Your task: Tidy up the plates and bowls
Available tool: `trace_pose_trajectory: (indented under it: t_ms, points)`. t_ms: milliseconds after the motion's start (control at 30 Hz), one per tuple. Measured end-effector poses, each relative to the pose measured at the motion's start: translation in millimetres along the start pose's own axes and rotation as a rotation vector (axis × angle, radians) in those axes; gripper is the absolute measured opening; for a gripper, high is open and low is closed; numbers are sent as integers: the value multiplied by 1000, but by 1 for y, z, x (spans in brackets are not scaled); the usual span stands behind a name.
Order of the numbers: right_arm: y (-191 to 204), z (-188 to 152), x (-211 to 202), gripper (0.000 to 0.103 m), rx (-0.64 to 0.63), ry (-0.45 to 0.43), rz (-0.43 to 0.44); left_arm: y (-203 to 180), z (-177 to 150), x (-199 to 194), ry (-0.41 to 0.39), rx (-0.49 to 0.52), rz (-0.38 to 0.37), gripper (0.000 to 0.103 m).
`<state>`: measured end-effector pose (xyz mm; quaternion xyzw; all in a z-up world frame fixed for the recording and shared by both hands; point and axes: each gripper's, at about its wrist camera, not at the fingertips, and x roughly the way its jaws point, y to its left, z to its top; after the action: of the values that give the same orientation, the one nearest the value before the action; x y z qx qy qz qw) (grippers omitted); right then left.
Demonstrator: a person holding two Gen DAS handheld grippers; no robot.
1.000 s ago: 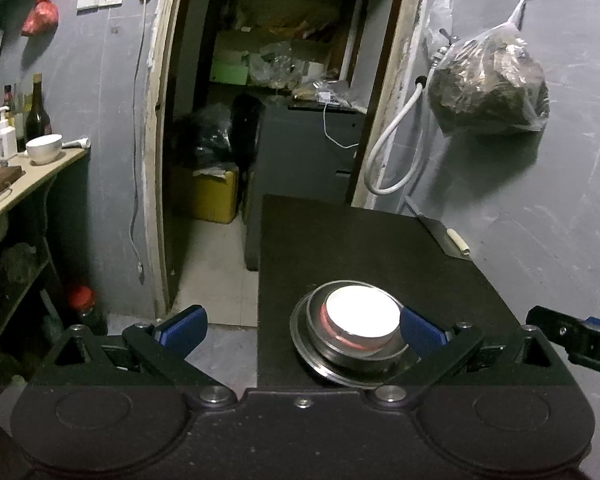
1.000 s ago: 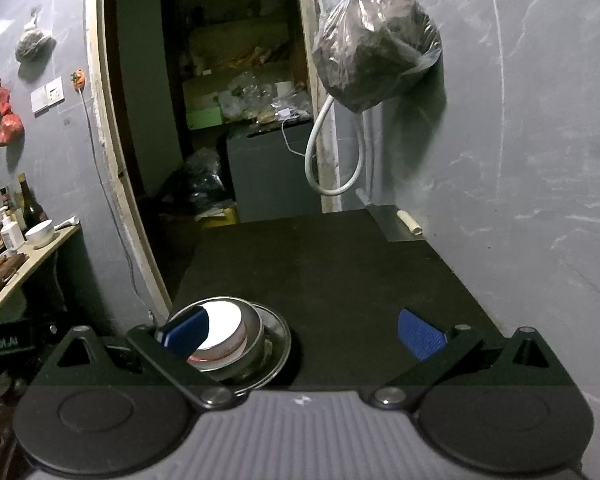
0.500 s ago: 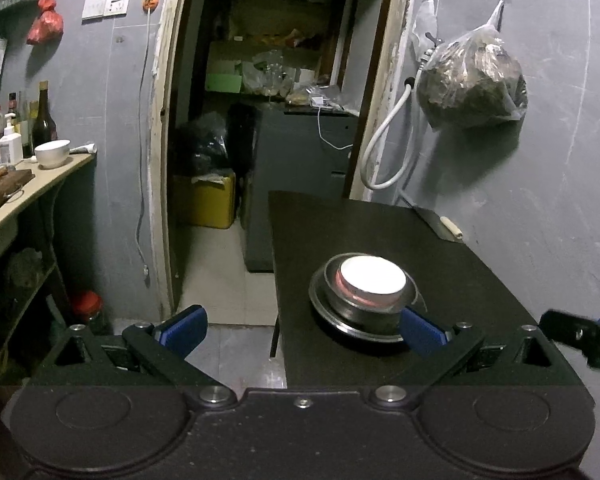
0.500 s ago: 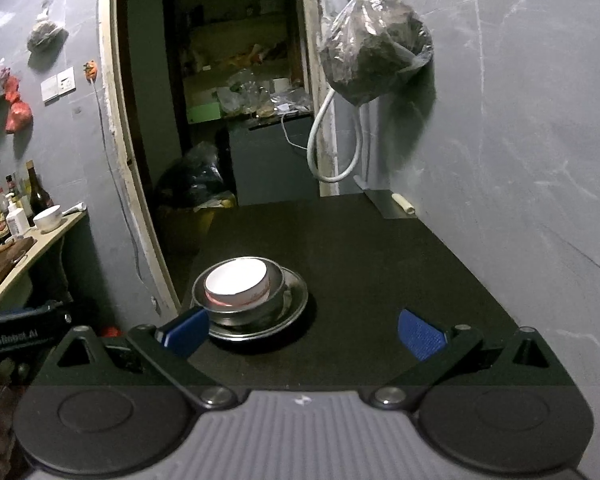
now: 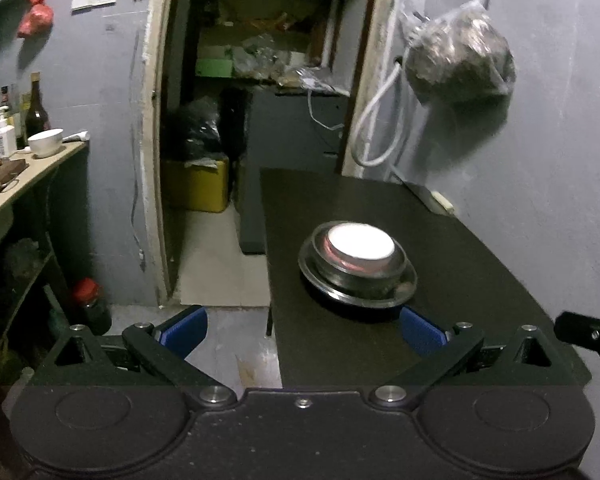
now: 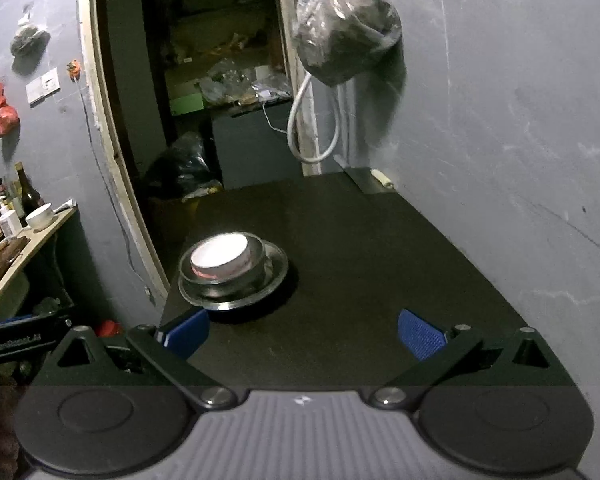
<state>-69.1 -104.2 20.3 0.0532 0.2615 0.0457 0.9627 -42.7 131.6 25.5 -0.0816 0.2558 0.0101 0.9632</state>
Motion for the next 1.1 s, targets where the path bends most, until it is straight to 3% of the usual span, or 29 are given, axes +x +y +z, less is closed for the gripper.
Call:
trace_pose_trajectory:
  t_ms: [300, 433, 1100]
  points:
    - [-7, -11, 6, 103, -13, -2, 4, 2, -16, -8, 10, 4, 20, 102]
    - [-7, -18, 14, 103, -28, 49, 25, 4, -20, -4, 35, 5, 52, 102]
    - [-11, -28, 27, 103, 1, 76, 68, 6, -35, -5, 34, 50, 40, 102]
